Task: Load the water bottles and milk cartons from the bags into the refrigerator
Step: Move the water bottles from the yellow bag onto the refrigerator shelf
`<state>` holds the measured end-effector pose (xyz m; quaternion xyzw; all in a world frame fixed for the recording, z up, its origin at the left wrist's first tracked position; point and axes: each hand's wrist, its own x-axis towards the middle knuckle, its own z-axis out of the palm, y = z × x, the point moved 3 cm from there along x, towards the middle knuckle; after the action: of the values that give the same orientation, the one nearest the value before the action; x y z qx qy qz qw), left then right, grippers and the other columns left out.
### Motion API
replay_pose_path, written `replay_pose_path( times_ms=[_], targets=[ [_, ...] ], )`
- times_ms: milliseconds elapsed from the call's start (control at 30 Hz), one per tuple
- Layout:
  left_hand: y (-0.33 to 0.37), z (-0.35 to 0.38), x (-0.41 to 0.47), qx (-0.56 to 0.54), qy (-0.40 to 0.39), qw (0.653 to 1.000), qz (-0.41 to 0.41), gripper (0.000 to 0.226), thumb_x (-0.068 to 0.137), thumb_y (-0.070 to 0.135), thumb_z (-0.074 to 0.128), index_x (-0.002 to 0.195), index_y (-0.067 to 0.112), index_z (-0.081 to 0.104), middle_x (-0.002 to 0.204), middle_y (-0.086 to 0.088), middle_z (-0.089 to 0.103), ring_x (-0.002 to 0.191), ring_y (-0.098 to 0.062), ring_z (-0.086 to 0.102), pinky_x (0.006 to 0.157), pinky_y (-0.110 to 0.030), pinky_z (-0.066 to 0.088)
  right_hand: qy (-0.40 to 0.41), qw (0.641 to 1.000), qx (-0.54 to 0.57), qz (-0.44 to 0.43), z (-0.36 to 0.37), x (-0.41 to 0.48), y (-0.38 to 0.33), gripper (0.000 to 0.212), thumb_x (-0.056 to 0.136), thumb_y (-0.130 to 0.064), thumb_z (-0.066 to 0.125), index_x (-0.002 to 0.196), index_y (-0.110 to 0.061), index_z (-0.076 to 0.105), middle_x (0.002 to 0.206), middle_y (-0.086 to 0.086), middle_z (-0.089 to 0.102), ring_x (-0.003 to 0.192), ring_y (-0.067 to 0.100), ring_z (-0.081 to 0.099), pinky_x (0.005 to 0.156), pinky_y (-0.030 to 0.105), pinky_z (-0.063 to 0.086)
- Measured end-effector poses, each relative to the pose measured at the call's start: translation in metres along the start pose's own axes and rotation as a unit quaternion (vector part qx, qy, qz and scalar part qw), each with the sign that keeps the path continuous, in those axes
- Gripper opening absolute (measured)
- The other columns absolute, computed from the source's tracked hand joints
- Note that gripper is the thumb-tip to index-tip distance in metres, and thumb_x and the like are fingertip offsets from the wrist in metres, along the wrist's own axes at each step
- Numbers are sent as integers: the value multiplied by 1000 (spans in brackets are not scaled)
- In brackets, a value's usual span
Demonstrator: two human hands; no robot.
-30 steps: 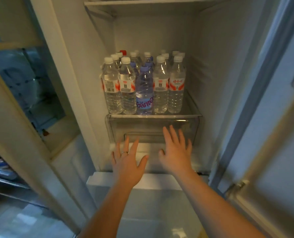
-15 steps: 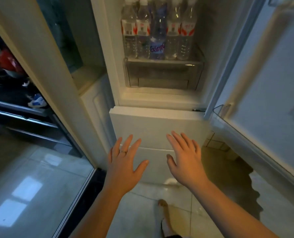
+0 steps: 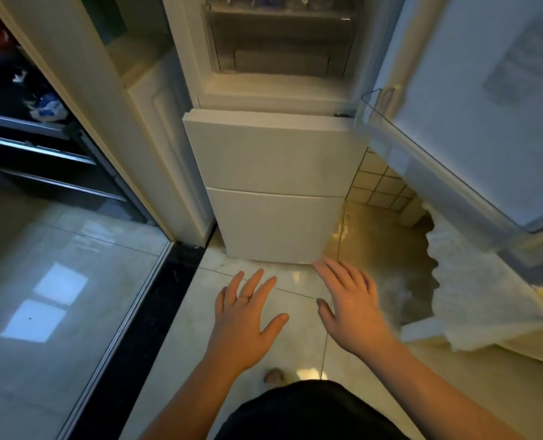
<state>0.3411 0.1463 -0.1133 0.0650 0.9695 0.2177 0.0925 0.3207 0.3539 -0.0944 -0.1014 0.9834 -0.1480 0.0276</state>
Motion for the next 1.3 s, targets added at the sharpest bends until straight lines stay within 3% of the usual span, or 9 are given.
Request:
replay_pose_path(
  times_ms=[167, 700, 900, 1100, 1300],
  targets=[
    [68, 47, -30, 23, -57, 998, 23, 70, 92, 71, 31, 153, 45, 10, 164, 15, 1, 150, -14, -11, 122, -44, 1, -8, 999, 13, 39, -5, -71, 65, 63, 91, -33, 57, 149, -29, 34, 155, -5, 34, 144, 22, 27, 115, 48, 21],
    [357, 210, -118, 40, -94, 991, 88, 70, 91, 71, 35, 152, 44, 14, 164, 13, 6, 150, -15, -8, 120, -43, -1, 18, 992, -4, 128, -64, -320, 316, 66, 83, -31, 63, 145, -26, 40, 150, -3, 43, 140, 25, 36, 110, 48, 32],
    [430, 223, -98, 55, -105, 982, 148, 68, 92, 70, 35, 152, 43, 17, 163, 14, 7, 150, -15, -7, 121, -42, 1, 41, 980, 22, 192, -99, -345, 381, 65, 87, -31, 61, 148, -28, 37, 153, -6, 38, 144, 21, 30, 113, 45, 25],
    [498, 261, -39, 52, -120, 971, 201, 67, 92, 69, 36, 151, 41, 22, 163, 11, 11, 150, -17, -3, 120, -43, 5, 84, 970, 12, 228, -122, -335, 460, 68, 79, -27, 68, 142, -22, 43, 143, 0, 49, 133, 26, 45, 105, 48, 37],
    [575, 293, 46, 40, -133, 962, 233, 81, 80, 79, 13, 151, 40, 22, 163, 11, 11, 150, -16, -2, 119, -41, 6, 85, 960, -3, 266, -158, -301, 557, 66, 78, -31, 59, 143, -22, 45, 145, 0, 50, 134, 28, 45, 101, 51, 39]
  ],
)
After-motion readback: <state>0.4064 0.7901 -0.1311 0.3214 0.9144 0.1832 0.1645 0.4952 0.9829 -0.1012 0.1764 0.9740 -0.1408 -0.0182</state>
